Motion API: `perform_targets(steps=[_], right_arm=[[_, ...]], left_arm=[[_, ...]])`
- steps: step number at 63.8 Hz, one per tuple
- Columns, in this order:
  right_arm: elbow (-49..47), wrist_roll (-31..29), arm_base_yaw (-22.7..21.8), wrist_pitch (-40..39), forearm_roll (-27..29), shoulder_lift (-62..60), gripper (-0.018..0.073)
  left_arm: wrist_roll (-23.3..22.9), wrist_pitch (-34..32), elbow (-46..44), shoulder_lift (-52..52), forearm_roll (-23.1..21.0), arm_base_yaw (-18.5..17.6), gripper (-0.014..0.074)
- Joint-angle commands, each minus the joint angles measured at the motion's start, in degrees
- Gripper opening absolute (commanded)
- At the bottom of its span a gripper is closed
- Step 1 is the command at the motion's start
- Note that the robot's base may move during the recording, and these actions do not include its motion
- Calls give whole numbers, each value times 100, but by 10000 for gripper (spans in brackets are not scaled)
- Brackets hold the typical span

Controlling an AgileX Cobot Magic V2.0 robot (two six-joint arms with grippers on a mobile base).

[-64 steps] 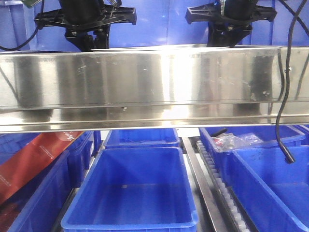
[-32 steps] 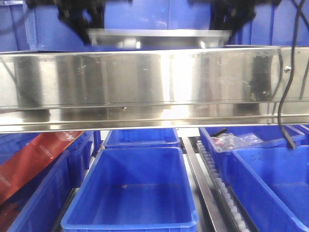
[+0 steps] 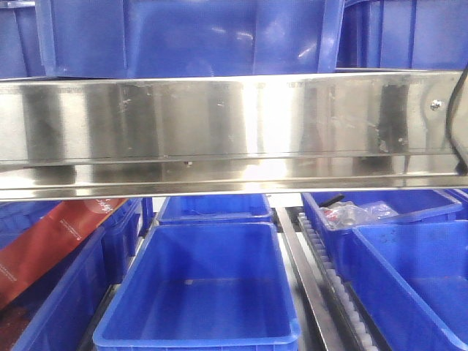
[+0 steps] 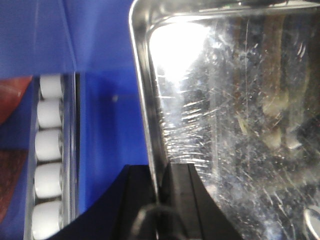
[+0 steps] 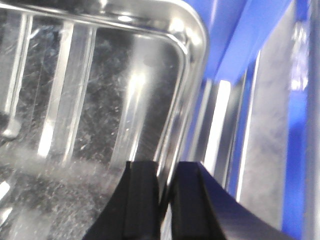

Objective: Stack silver trays without gaps
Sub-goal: 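Pull the held tray back toward the robot with both grippers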

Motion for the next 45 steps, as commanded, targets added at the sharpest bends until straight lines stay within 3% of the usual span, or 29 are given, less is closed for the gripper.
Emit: perform_targets(steps=[1,23,45], right_arm=[[-52,-109,-31,-356,-220,-293,-85],[-52,-109,-31,-1561,-220,-638,-85],[-52,-109,-31,-1893,-220,-638,-87]], left_arm=[[79,-306,-29,-257,267,10,-16],[79,-1597,-29,-618,607,10,-16],[79,-1952,-29,-618,659,10,-16]])
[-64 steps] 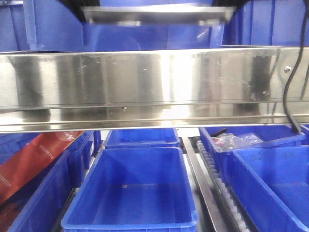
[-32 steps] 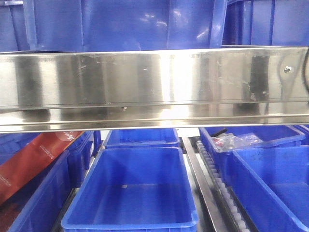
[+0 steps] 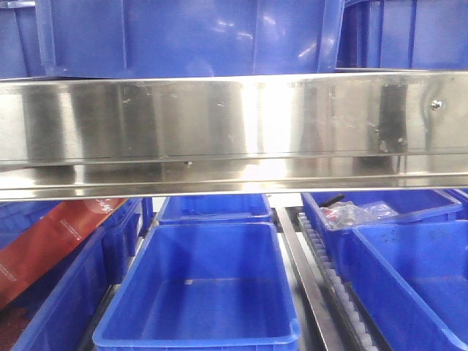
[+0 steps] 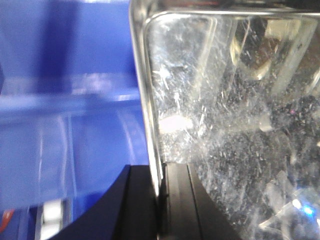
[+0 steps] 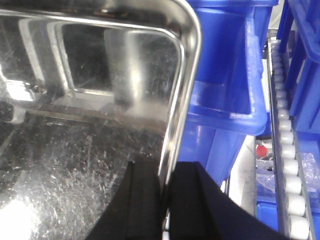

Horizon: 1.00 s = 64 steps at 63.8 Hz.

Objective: Stack silver trays without gaps
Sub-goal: 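Pull the held tray back toward the robot with both grippers, then drive the base away from the shelf holding the tray in both grippers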

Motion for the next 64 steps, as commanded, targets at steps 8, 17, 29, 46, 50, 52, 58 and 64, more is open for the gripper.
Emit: perform_targets(steps=[8,17,29,46,50,52,58,64], right_arm=[[-52,-109,-21,-269,-97,-101,-87],[-52,-109,-21,-269,-97,-101,-87],[-52,-109,-21,-269,-97,-101,-87],[-52,-109,-21,-269,-97,-101,-87],[-52,-109,-21,-269,-97,-101,-87],[-52,-109,-21,-269,-97,-101,-87],[-52,-109,-21,-269,-97,-101,-87],[-52,-109,-21,-269,-97,-101,-87]], left_arm=[[67,-272,-29,-94,94,10,-16],[67,-272,-29,-94,94,10,-16],[67,-272,-29,-94,94,10,-16],[67,-272,-29,-94,94,10,-16],[67,-272,-29,-94,94,10,-16],[67,-272,-29,-94,94,10,-16],[67,-272,-29,-94,94,10,-16],[67,-272,-29,-73,94,10,-16]])
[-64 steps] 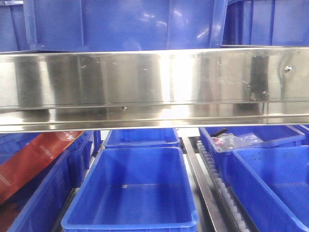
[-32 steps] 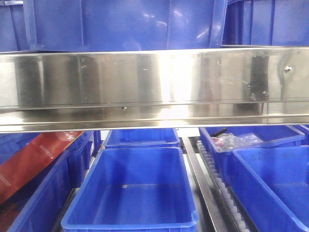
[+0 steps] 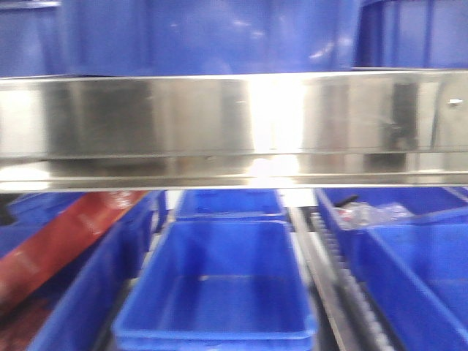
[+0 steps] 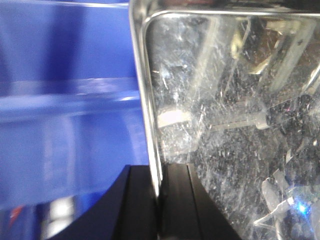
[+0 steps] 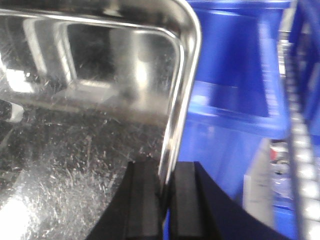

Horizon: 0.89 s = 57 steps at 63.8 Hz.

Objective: Stack silver trays without gaps
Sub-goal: 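Drive the base away from the shelf holding the tray in both grippers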

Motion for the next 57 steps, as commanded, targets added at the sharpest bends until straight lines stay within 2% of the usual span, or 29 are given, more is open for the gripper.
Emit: perform_targets(steps=[1,57], right_arm=[[-52,-109,-1,-258,-97,-101,-87],[-52,-109,-1,-258,-97,-101,-87]], left_arm=[[58,-202,-29,-73,94,10,-16],[58,-222,-29,48,104,10,-16]])
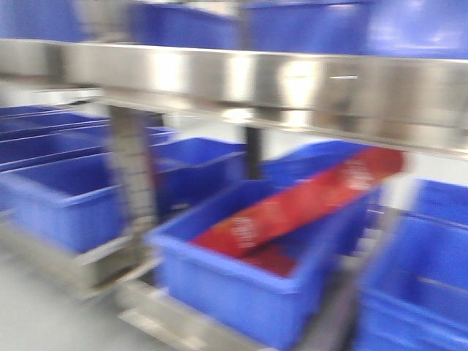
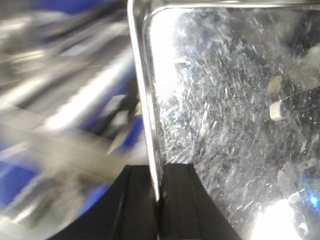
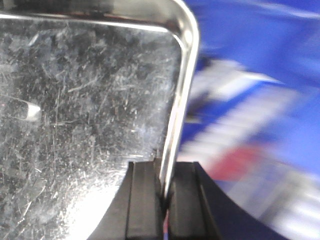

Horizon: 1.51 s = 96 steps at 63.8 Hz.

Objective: Stack silver trays without gaps
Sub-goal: 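Drive the base away from the shelf holding the tray in both grippers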

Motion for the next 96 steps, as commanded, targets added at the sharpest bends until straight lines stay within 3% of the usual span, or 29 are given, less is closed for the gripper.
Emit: perform_targets(steps=[1,96], right_arm=[[-52,-109,-1,-212,-93,-101,-87],[-52,-109,-1,-212,-93,-101,-87]], left_arm=[[58,-186,-36,-55,104,-1,-16],[58,-186,-36,-55,104,-1,-16]])
